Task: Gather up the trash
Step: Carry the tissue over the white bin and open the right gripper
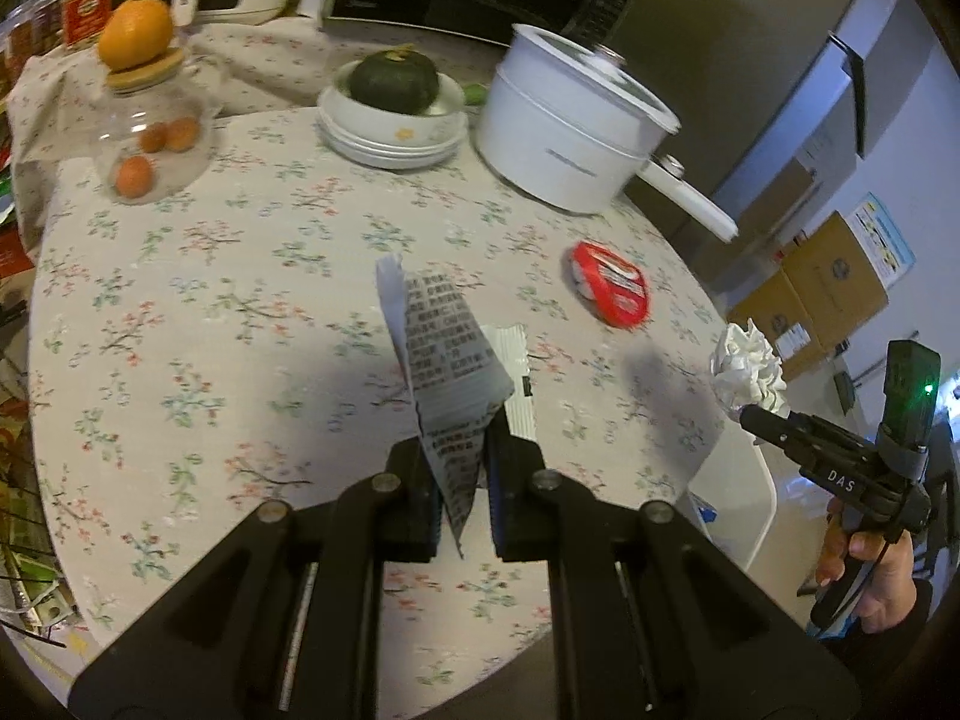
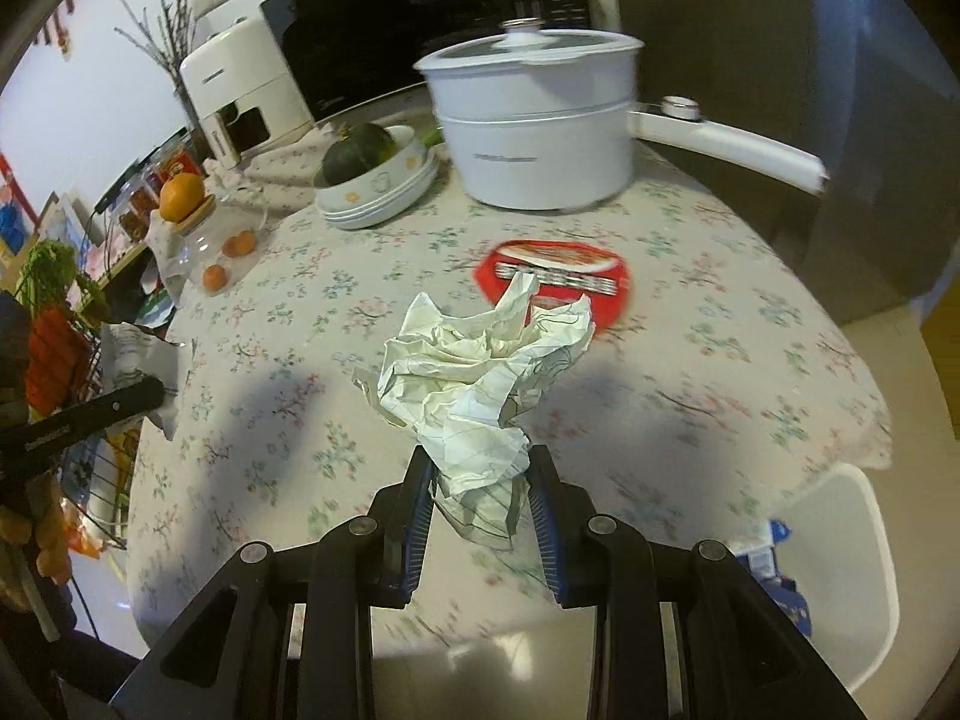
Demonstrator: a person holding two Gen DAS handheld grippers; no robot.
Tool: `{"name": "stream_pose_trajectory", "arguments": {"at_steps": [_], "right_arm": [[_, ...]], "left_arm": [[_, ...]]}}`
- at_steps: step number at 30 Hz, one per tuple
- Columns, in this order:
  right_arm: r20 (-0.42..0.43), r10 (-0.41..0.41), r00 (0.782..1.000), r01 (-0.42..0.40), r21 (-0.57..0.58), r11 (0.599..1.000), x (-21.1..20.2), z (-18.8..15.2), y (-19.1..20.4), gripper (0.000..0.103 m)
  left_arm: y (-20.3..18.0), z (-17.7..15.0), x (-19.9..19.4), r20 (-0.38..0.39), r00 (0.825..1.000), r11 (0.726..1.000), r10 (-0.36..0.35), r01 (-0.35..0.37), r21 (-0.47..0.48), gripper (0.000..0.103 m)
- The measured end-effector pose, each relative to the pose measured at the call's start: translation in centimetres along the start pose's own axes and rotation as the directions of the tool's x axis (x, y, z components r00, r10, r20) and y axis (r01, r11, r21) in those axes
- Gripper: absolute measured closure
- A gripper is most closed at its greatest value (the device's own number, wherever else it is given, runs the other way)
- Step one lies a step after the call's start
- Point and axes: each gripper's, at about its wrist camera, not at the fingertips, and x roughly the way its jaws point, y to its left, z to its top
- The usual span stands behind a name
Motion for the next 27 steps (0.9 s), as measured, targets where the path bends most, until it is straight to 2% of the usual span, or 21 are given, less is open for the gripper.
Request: {"name": "stream_pose_trajectory", "arguments": {"at_steps": [9, 14, 22, 27], "right_arm": [[0.011, -0.044, 0.999, 0.042, 0.126, 0.991, -3.9, -2.5, -6.9, 0.072], [-0.005, -0.072, 0.997, 0.071, 0.169, 0.983, -5.3, -4.3, -10.0, 0.071], [-0.073, -0.107, 0.992, 0.124, 0.278, 0.953, -6.6, -8.1, -16.3, 0.072], [-0.139, -0.117, 0.983, 0.158, 0.335, 0.929, -5.9, -10.0, -19.5, 0.071]], "left_arm": [[-4.6, -0.8, 1.9, -0.047, 0.998, 0.998, -0.05, 0.052, 0.041, 0.09], [-7.7, -1.7, 3.0, -0.075, 0.995, 0.992, -0.064, 0.072, 0.105, 0.09], [-12.5, -3.5, 5.0, -0.128, 0.988, 0.977, -0.082, 0.105, 0.185, 0.09], [-15.8, -4.3, 6.2, -0.149, 0.983, 0.963, -0.107, 0.139, 0.231, 0.09]]}}
